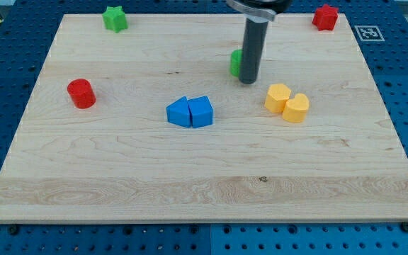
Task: Push the green circle vertically towards blue cube
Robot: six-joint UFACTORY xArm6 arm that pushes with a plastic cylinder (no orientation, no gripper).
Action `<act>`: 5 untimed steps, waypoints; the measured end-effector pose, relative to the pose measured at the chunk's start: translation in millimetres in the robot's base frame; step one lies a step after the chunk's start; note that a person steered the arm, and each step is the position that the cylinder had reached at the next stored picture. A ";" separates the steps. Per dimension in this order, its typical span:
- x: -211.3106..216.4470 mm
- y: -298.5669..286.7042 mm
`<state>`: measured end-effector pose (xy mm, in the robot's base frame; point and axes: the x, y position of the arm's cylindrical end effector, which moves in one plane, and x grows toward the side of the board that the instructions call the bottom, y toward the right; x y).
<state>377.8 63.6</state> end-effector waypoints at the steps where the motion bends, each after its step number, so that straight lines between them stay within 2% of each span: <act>1: -2.2 -7.9; 2: -23.3 -5.8; 3: -14.6 25.7; 4: -26.1 45.1; 5: -37.0 37.7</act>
<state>340.7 101.3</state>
